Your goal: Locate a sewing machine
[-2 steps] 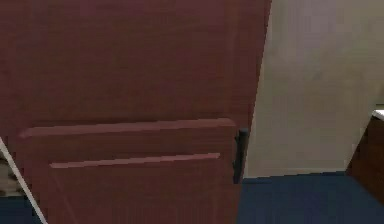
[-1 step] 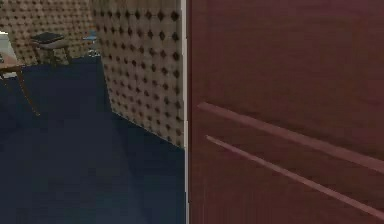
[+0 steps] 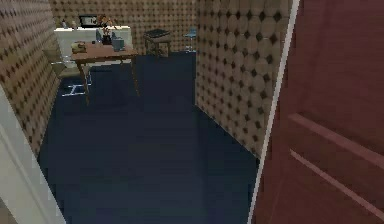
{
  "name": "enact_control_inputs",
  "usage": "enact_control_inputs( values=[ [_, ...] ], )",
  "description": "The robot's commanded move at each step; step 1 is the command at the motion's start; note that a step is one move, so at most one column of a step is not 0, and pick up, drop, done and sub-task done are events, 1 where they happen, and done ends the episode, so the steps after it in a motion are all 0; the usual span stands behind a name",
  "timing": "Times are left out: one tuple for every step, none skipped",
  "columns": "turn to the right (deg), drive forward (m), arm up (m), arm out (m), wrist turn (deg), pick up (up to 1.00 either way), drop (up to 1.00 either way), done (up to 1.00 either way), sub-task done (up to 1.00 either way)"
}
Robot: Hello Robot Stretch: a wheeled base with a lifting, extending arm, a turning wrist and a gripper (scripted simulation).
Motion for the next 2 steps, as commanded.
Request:
enact_control_inputs(
  values=[
    [0.0,0.45,0.0,0.0,0.0,0.0,0.0,0.0,0.0],
    [-6.0,0.0,0.0,0.0,0.0,0.0,0.0,0.0,0.0]
  ],
)
